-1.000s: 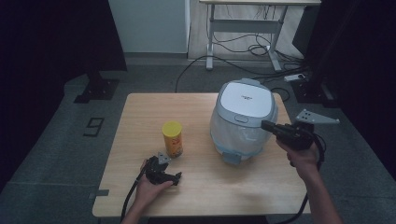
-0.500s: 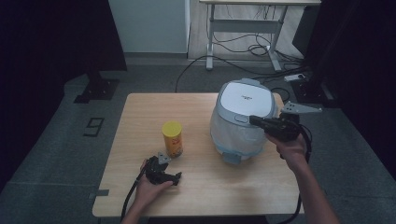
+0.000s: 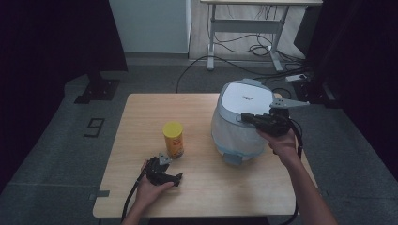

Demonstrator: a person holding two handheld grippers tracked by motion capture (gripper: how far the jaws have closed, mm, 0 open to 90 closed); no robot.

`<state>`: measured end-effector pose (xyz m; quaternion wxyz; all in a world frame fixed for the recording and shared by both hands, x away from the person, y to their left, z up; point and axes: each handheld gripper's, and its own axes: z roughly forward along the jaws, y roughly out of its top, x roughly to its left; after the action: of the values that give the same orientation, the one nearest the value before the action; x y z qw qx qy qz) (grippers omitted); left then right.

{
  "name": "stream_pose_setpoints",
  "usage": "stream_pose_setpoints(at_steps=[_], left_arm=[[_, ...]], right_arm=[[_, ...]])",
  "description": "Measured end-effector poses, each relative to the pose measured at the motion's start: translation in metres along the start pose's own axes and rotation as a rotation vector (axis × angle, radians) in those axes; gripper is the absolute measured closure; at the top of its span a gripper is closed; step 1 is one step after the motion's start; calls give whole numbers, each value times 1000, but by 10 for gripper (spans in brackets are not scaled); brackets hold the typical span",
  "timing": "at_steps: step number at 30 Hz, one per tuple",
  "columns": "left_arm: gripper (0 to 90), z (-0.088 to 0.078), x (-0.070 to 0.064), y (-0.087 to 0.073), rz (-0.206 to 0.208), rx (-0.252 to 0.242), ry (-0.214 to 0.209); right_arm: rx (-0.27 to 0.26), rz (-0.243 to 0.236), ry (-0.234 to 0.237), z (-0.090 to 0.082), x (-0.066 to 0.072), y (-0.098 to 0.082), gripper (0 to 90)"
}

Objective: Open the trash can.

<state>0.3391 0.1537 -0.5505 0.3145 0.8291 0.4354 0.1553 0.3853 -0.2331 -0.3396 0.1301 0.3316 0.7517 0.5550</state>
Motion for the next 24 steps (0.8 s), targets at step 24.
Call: stream_pose_setpoints(at_steps=[24], left_arm=[[0, 0, 0, 0, 1, -1, -2]], right_arm=[[-24, 4, 6, 0, 0, -7, 894]])
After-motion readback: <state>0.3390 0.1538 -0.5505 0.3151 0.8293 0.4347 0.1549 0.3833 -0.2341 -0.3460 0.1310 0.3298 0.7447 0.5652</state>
